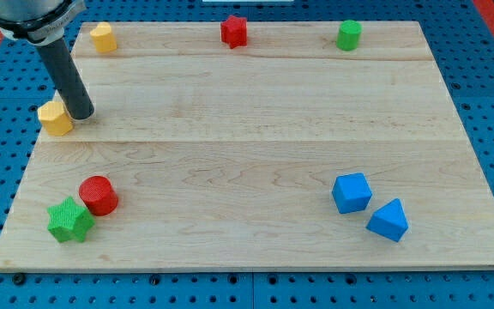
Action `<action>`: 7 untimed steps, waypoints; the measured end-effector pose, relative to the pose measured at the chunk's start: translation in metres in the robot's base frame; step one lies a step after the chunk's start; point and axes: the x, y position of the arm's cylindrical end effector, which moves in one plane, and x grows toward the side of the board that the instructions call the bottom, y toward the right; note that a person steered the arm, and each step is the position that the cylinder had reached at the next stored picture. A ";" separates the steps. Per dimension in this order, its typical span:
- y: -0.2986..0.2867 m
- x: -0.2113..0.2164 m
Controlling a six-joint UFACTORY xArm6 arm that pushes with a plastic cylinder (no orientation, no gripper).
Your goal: Nudge the green star along with red circle a bit right
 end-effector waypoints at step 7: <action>0.105 0.084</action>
